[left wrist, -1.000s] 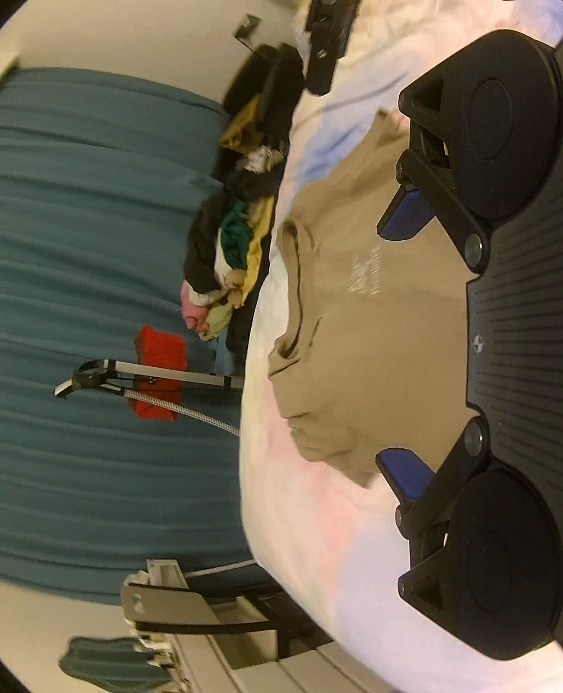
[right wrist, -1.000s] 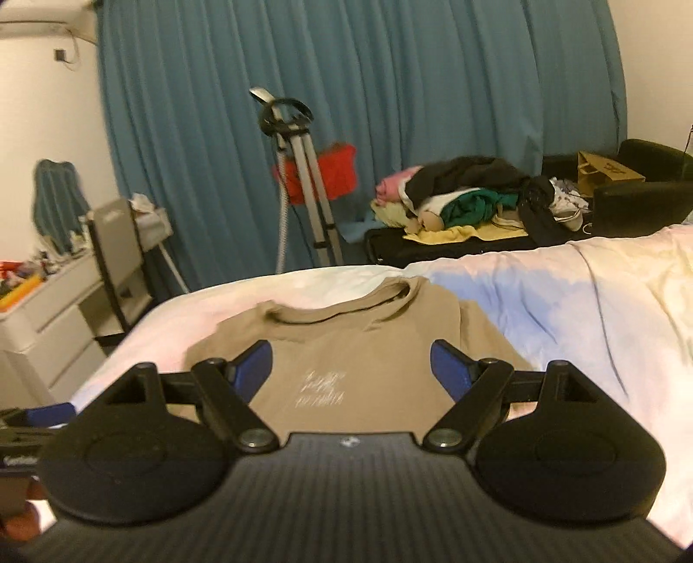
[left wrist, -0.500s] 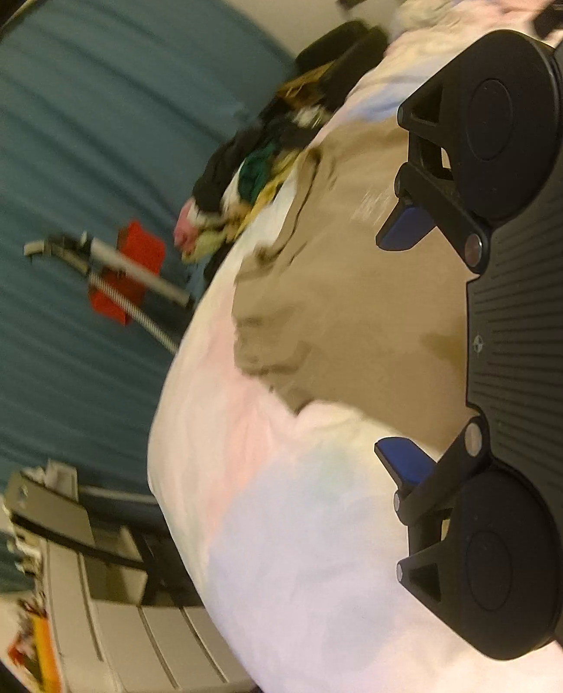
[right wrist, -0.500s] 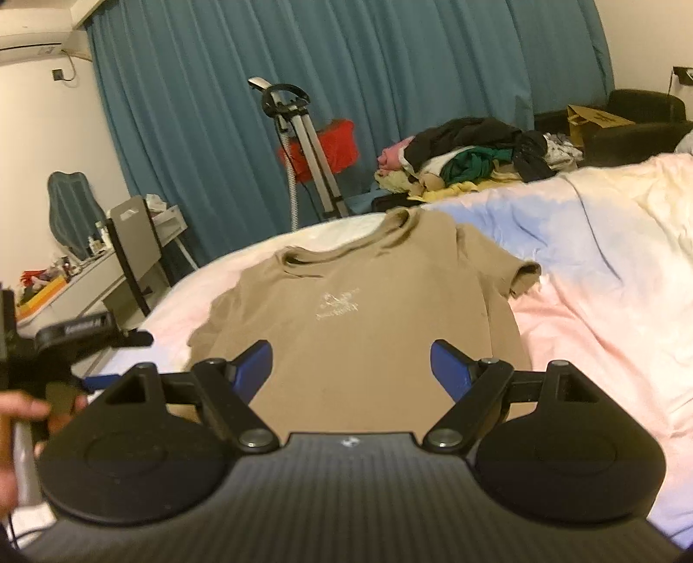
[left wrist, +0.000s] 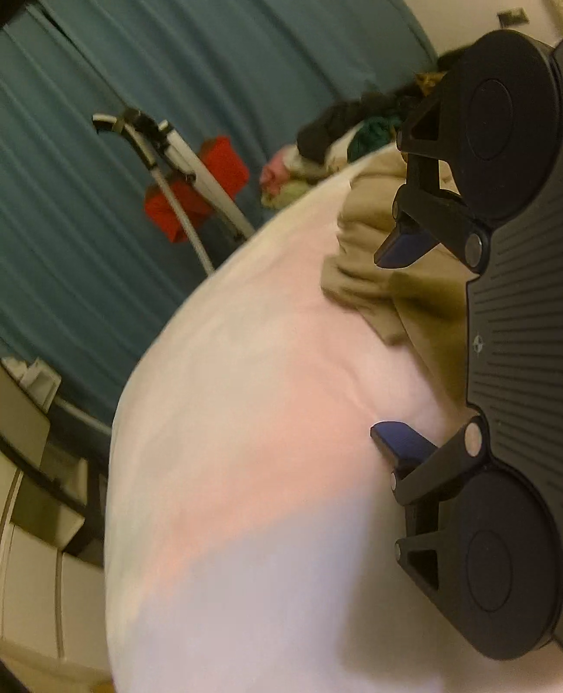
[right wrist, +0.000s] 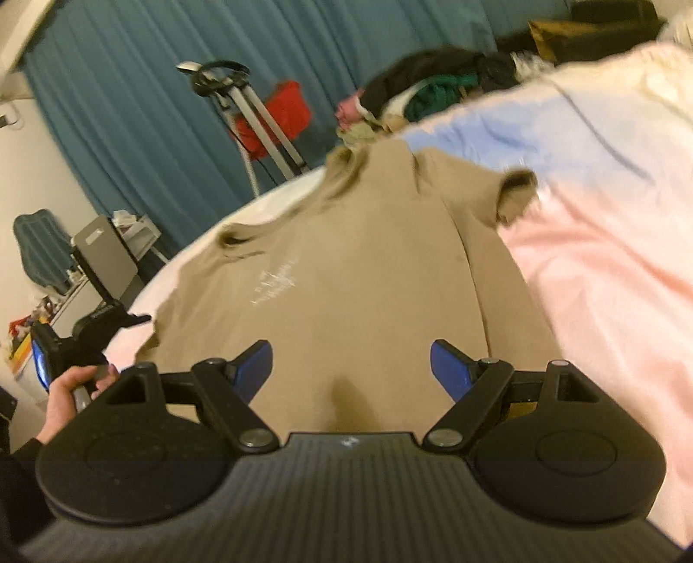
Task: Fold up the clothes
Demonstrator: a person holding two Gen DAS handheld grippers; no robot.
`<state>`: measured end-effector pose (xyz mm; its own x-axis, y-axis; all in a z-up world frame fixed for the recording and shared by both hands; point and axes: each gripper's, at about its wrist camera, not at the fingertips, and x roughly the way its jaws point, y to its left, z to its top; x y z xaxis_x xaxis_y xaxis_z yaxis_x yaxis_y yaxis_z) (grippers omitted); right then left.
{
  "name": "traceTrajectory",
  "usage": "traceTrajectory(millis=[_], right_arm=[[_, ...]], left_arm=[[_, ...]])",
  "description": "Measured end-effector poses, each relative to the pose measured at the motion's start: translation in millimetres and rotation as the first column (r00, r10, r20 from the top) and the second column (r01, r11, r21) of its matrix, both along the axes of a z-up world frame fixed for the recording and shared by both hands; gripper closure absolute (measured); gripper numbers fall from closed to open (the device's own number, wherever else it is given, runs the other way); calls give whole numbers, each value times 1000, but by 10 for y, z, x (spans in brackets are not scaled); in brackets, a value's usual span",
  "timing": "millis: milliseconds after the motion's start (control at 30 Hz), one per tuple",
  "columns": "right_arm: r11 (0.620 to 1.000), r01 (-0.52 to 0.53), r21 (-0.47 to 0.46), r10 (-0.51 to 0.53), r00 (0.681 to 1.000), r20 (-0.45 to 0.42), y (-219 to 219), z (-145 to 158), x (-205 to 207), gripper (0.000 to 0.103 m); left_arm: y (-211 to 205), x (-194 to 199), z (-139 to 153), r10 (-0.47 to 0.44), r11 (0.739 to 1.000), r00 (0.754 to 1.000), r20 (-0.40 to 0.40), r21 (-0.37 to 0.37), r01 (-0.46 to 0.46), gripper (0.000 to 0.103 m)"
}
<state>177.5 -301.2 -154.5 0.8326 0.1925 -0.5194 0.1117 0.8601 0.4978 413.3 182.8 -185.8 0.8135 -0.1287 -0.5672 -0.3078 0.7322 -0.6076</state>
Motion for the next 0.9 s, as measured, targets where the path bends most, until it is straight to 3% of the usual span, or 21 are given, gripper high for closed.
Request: traceTrajectory(millis=[67, 133, 167, 200, 233, 267, 333, 400, 500, 667, 767, 867, 900], right_arm=[[1000, 1, 11, -1, 1000, -16, -38, -91, 102, 22], [1000, -3, 11, 3, 1000, -21, -39, -147, 182, 22], [1000, -5, 10, 6, 1000, -21, -31, -161, 205, 22], [1000, -8, 7, 8, 1000, -21, -22, -172, 221, 22], [1000, -10, 3, 10, 1000, -21, -8, -176, 224, 21], [1000, -12, -4, 12, 1000, -21, 6, -177, 226, 21], [1000, -17, -24, 17, 1000, -19, 35, -167, 223, 21], [999, -22, -46, 21, 1000, -15, 59, -151, 218, 21], [997, -23, -79, 23, 1000, -7, 74, -132, 217, 22], [994, -22, -109, 22, 1000, 0, 84, -132, 232, 22], [994, -21, -106, 21, 1000, -1, 85, -130, 230, 22], [996, -23, -92, 22, 1000, -3, 81, -129, 217, 22], [996, -24, -87, 24, 1000, -3, 85, -128, 215, 22]], left_arm=[[-25, 117, 11, -45, 999, 999, -7, 8, 45, 33], [-27, 244, 20, -105, 994, 993, -45, -13, 105, 57], [-19, 301, 21, -130, 991, 989, -65, -31, 128, 65], [12, 337, 16, -140, 989, 986, -87, -68, 134, 83], [44, 374, 10, -150, 985, 983, -109, -105, 139, 93], [70, 406, 20, -160, 981, 979, -127, -128, 143, 94], [70, 426, 158, -171, 984, 977, -125, -69, 163, 95], [78, 420, 364, -185, 982, 978, -94, 8, 187, 96], [181, 410, 659, -194, 979, 978, -76, 50, 198, 96], [403, 308, 967, -104, 987, 993, -48, 121, 109, 96], [661, 162, 946, -59, 996, 998, -28, 66, 60, 80], [781, -92, 793, -45, 998, 998, -43, -56, 42, 57], [794, -176, 725, -42, 995, 998, -47, -96, 37, 41]])
